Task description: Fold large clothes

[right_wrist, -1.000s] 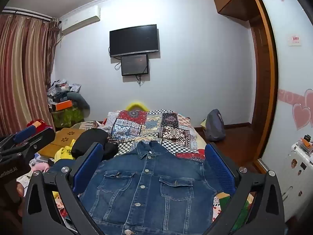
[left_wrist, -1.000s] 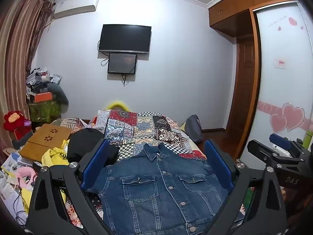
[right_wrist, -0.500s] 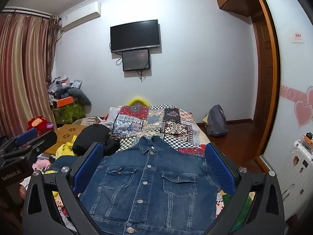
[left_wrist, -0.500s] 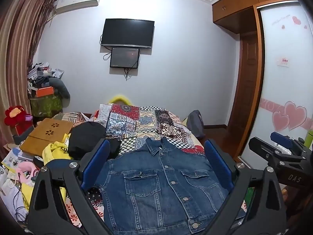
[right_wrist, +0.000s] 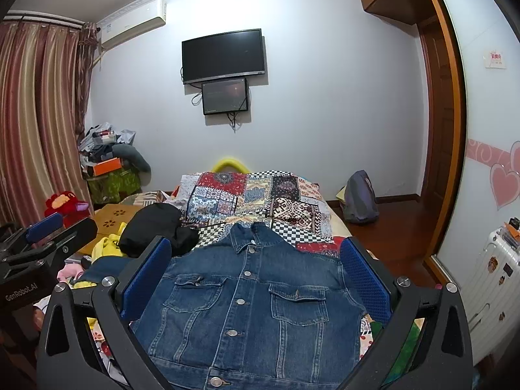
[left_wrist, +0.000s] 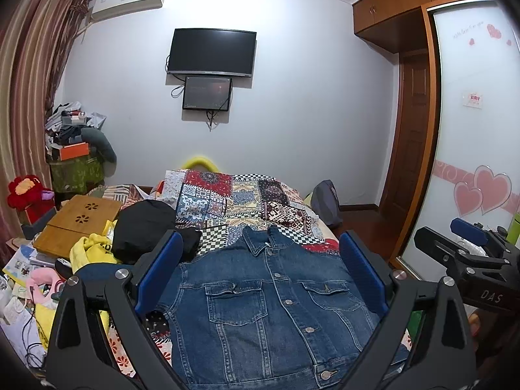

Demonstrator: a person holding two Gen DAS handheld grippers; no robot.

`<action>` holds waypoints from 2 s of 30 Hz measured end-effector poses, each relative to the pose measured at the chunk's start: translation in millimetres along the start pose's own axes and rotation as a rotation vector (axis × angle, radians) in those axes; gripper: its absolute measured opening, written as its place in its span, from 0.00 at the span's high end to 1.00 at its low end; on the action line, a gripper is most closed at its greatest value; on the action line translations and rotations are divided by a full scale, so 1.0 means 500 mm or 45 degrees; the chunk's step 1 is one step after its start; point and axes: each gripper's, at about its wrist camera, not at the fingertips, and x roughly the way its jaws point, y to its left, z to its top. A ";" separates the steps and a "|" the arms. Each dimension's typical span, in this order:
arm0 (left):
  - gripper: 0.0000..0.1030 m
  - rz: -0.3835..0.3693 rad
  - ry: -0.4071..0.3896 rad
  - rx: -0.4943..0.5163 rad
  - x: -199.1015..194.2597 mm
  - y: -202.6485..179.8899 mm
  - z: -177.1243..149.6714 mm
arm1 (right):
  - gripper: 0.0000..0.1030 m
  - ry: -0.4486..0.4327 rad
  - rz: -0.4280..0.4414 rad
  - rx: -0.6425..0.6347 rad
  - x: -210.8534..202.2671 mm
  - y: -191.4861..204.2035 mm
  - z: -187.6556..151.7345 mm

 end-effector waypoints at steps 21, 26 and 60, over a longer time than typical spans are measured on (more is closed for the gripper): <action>0.04 0.013 0.008 0.029 0.005 -0.013 -0.005 | 0.00 0.005 -0.001 0.013 0.005 -0.004 -0.002; 0.03 0.027 0.005 0.034 0.007 -0.015 -0.006 | 0.00 0.003 -0.002 0.012 0.004 -0.006 -0.003; 0.02 0.060 0.019 0.024 0.030 -0.001 -0.006 | 0.00 0.036 0.000 0.008 0.027 -0.004 -0.004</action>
